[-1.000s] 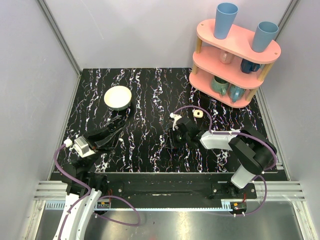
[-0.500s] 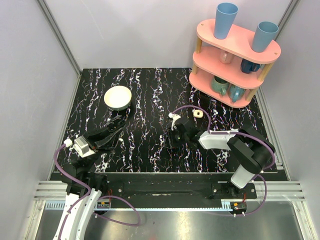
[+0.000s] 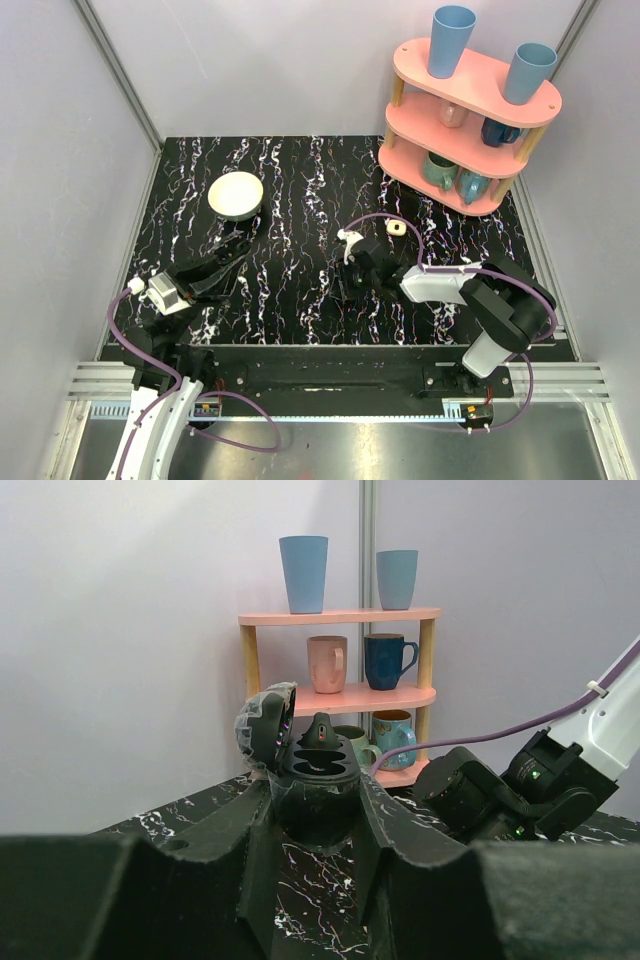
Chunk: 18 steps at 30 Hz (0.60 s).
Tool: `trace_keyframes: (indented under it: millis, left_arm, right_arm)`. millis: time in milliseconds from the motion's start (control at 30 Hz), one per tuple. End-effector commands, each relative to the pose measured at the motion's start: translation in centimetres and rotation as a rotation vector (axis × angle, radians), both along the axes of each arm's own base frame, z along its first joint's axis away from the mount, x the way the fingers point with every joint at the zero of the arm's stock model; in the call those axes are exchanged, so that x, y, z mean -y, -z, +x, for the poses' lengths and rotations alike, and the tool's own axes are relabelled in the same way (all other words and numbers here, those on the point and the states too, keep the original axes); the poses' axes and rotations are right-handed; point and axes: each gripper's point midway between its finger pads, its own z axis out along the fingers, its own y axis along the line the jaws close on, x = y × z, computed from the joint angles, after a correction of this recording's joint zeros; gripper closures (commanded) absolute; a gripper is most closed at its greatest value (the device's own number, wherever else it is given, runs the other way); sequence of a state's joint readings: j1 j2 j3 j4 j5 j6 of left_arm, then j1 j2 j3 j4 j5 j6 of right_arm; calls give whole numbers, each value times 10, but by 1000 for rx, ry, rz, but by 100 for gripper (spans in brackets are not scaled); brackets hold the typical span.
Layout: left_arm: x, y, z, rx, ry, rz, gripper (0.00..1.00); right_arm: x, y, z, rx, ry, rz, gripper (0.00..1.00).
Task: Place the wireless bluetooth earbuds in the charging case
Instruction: Pick up the left earbud from the center of the board.
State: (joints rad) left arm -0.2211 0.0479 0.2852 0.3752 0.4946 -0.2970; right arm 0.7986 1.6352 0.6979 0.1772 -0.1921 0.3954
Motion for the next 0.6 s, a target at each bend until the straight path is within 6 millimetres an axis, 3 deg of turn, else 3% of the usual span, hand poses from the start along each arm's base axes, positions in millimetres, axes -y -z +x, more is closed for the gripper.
trace_keyframes:
  millis: [0,400,567]
  left_arm:
    - [0,-10,-4,32,12,-12,97]
    - [0,-10,-5,34,13,-11,97]
    - [0,-10,-4,32,12,-12,97]
  right_arm:
    - [32,30,-24,-62,-14,-151,64]
    - [20,27,-22,-53,-37,-103,65]
    - [19,24,-22,-43,-45,-92,70]
